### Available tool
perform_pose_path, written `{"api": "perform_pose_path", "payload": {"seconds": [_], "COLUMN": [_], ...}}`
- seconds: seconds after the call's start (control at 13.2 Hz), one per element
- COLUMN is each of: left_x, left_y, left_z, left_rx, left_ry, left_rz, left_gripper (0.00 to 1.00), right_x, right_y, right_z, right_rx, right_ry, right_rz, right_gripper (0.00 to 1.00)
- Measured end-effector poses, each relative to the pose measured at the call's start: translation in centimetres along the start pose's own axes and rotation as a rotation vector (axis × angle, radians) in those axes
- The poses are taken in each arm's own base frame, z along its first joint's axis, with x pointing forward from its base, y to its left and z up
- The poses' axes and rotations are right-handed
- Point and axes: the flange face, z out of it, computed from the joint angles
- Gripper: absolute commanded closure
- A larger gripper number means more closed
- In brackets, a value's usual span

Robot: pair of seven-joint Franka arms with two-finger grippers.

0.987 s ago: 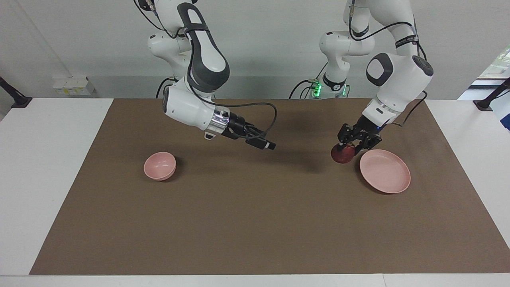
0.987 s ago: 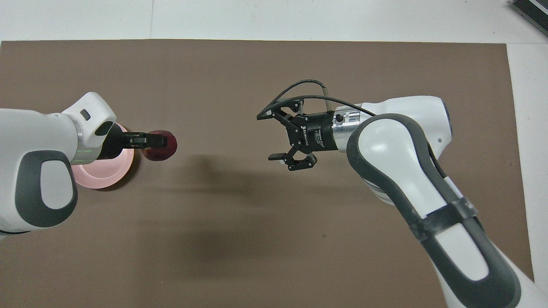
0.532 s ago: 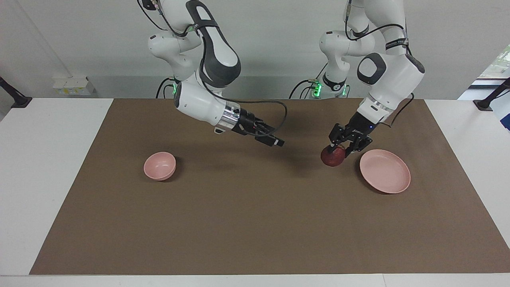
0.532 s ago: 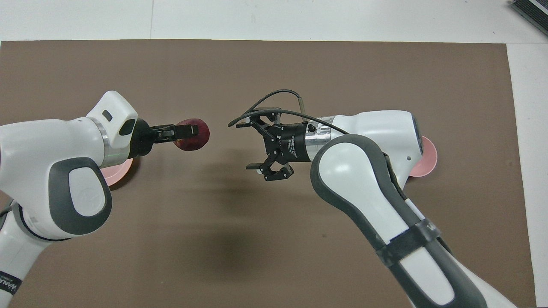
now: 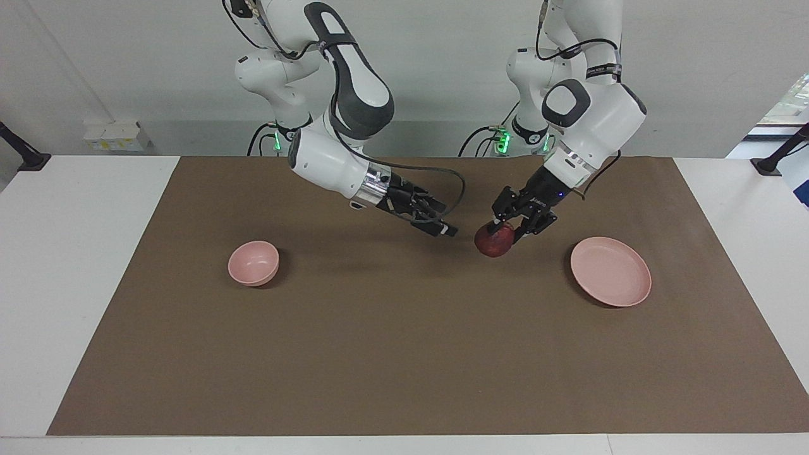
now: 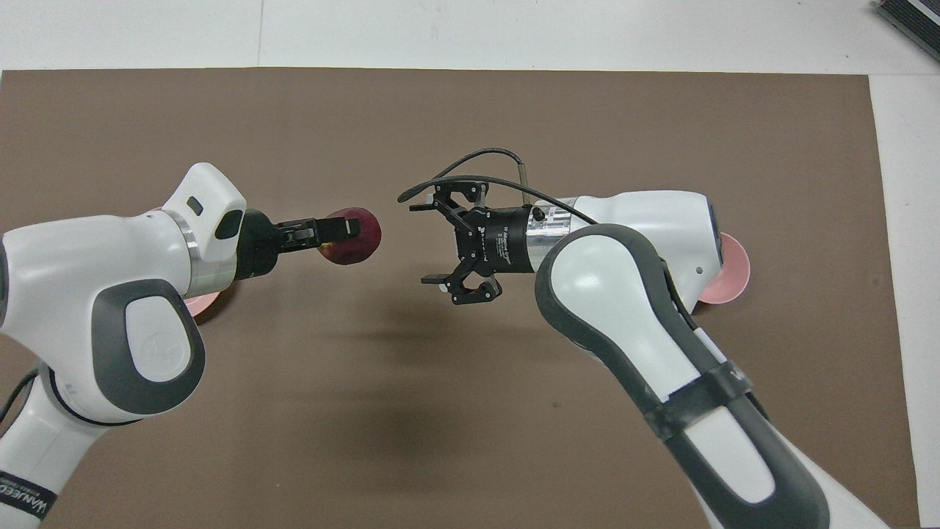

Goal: Move apple from plate to bowl
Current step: 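Lift the apple with the left gripper toward the open right gripper, then close the right gripper on the apple held by the left gripper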

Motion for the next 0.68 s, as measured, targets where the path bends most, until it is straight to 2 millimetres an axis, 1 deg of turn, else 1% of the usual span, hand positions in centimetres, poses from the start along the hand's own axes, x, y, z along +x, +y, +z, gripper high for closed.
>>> {"api": "perform_pose_path", "payload": {"seconds": [0.15, 0.3, 0.38, 0.53, 0.68], "left_x": [-0.2, -0.5, -0.8, -1.6, -1.7], "left_y": [0.3, 0.4, 0.9, 2.6, 3.3], "left_z": [-0.6, -0.7, -0.4, 0.4, 0.4], "left_rx": [-0.018, -0.042, -0.054, -0.085, -0.105], "left_ry": [0.01, 0.012, 0.007, 0.002, 0.037], "left_rz": [-0.014, -0.033, -0.033, -0.033, -0.053], "left_gripper": [1.0, 1.0, 1.0, 1.0, 1.0], "right_x": [0.3, 0.0, -0.4, -1.0, -1.2], "right_y": [-0.1, -0.7, -1.0, -1.7, -2.0], "right_z": [0.7, 1.1, 1.4, 2.1, 3.0], "right_rx": [-0.002, 0.003, 0.006, 0.031, 0.036], "right_ry": [-0.005, -0.011, -0.014, -0.001, 0.002], "right_rz": [0.008, -0.001, -0.003, 0.014, 0.019], "right_gripper": [0.0, 0.0, 0.0, 0.0, 0.0]}}
